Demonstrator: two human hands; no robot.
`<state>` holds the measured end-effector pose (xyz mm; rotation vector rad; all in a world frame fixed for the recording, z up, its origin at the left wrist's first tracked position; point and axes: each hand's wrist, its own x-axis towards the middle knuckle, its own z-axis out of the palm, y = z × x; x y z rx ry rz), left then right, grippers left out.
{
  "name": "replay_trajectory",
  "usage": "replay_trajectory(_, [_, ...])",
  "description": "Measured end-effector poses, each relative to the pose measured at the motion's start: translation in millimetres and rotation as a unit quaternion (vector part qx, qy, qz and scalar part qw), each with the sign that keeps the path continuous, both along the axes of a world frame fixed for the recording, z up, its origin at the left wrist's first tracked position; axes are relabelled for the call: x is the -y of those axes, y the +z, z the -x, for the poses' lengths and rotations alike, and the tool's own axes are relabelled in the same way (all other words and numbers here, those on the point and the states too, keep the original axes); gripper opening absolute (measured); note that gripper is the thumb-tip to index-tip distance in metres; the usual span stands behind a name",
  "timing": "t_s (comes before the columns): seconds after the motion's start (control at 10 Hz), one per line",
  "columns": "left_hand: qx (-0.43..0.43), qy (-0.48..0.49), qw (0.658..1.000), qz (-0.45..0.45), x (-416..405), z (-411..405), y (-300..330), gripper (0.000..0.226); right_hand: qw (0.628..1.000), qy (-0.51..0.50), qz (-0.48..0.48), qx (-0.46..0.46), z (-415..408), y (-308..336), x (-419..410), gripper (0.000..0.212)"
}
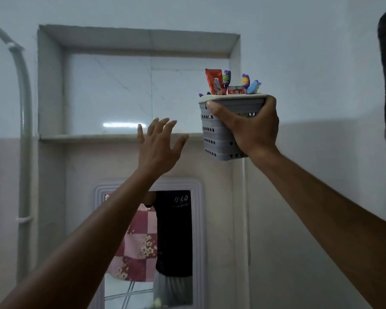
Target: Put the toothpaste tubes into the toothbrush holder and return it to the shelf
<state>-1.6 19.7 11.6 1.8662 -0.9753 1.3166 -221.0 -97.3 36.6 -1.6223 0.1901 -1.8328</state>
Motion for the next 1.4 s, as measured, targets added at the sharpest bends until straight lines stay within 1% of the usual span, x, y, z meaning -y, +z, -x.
replay_trajectory(0.1, [-0.027,0.015,0.999,-0.005,5,-20,0,0.07,1.0,-0.015,0.004,-0.004,-6,19,5,0.107])
replay_trajectory(0.3, [0.013,0.025,0.998,0.064,14,-36,-6,0.057,0.998,-0.055,0.025,-0.007,-29,54,14,0.107])
replay_trajectory(0.5, [0.024,0.026,0.997,0.073,16,-38,-8,0.057,0.996,-0.08,0.019,-0.027,-73,72,28,0.11])
replay_trajectory(0.6, [0.023,0.031,0.997,0.071,16,-39,-9,0.058,0.995,-0.077,0.003,-0.059,-99,65,46,0.116])
replay_trajectory(0.7, [0.027,0.035,0.996,0.074,17,-38,-10,0.058,0.988,-0.096,0.019,-0.123,-119,48,59,0.126])
replay_trajectory(0.8, [0.031,0.039,0.996,0.077,18,-38,-10,0.056,0.968,-0.151,0.046,-0.194,-129,28,65,0.132])
replay_trajectory(0.9, [0.034,0.039,0.995,0.083,19,-38,-10,0.055,0.953,-0.172,0.09,-0.233,-131,15,72,0.125])
replay_trajectory(1.0, [0.034,0.035,0.995,0.083,21,-38,-10,0.055,0.946,-0.176,0.107,-0.249,-130,10,77,0.124])
replay_trajectory(1.1, [0.034,0.031,0.995,0.083,21,-37,-10,0.053,0.939,-0.18,0.113,-0.271,-127,11,76,0.124])
replay_trajectory(1.2, [0.031,0.029,0.997,0.071,22,-38,-13,0.053,0.921,-0.18,0.122,-0.323,-124,11,79,0.121])
replay_trajectory(1.3, [0.019,0.014,0.998,0.056,16,-34,-11,0.058,0.914,-0.158,0.118,-0.355,-111,13,73,0.117])
replay_trajectory(1.4, [0.016,-0.005,0.999,0.033,4,-35,-14,0.064,0.928,-0.207,0.155,-0.269,-103,-6,63,0.105])
